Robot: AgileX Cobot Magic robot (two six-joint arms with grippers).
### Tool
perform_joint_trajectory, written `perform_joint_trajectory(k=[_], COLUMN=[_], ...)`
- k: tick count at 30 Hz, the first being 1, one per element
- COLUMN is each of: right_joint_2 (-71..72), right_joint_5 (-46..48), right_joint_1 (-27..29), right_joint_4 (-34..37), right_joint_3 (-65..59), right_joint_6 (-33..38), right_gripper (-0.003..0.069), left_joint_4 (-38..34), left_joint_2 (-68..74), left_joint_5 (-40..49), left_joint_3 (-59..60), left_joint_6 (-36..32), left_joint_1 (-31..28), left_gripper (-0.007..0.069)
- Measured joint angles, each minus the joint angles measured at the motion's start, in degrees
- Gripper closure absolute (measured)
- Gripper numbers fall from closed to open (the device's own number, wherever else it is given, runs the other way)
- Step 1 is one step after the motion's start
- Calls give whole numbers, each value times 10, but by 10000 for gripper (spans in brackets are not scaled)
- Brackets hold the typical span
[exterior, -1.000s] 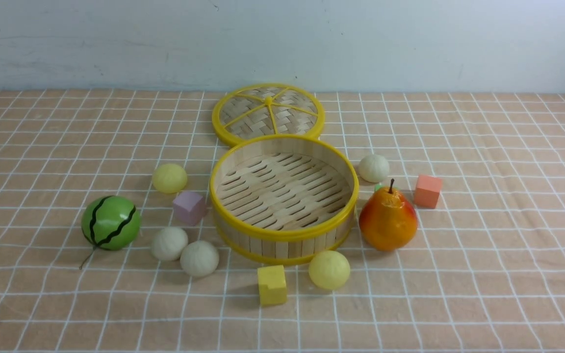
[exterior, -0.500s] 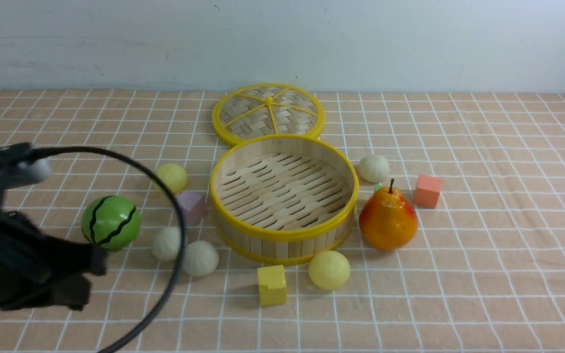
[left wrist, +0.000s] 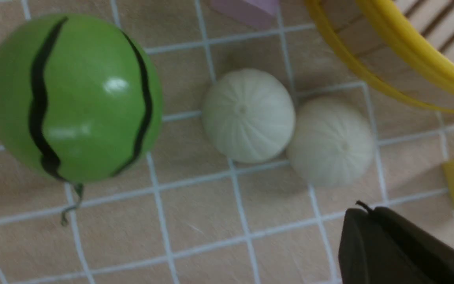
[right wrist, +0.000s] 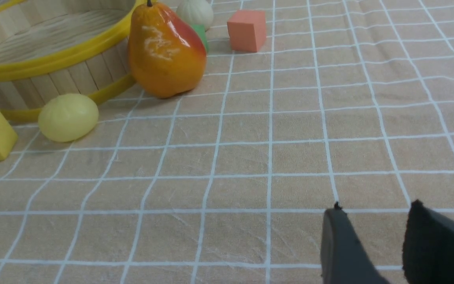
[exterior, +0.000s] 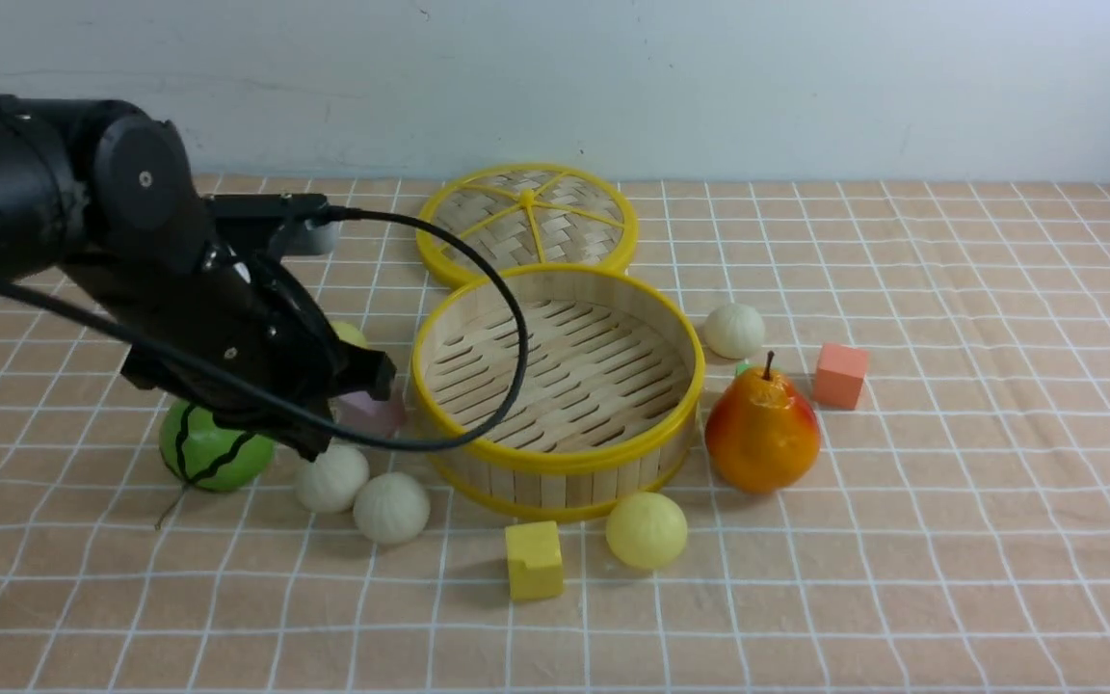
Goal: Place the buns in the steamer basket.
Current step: Use the left arm to grab a steamed stuffed bun, then use the left arm to put the steamed stuffed bun into the steamer
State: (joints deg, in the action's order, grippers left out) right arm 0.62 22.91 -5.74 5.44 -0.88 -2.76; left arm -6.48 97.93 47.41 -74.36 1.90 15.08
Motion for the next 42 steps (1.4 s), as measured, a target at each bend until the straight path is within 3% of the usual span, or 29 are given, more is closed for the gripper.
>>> perform_joint_trajectory(k=[4,8,13,19,27,33,42], right_joint_2=[0,0,0,0,0,0,0], right_joint_5=[0,0,0,0,0,0,0], right_joint_1=[0,0,0,0,0,0,0], right_joint_4=[0,0,0,0,0,0,0], right_joint_3=[0,0,0,0,0,0,0], right_joint_6=[0,0,0,0,0,0,0], right_gripper=[420,420,420,420,420,420,420], left_joint_4=[9,21,69,86,86,74,18], left_joint_2=[40,61,102,129,140,136,27], left_joint_5=[1,-7,-38,-73,-88,-77,-45], left_joint_3=[-24,-36,-39,-39,-40,-41,-41], left_joint_6=[-35,-47,-46,-25,-19,-19,-19], left_joint_1=[-4,-4,-4,-4,-4,-4,4], left_gripper=[622,558,410,358,411,631,638])
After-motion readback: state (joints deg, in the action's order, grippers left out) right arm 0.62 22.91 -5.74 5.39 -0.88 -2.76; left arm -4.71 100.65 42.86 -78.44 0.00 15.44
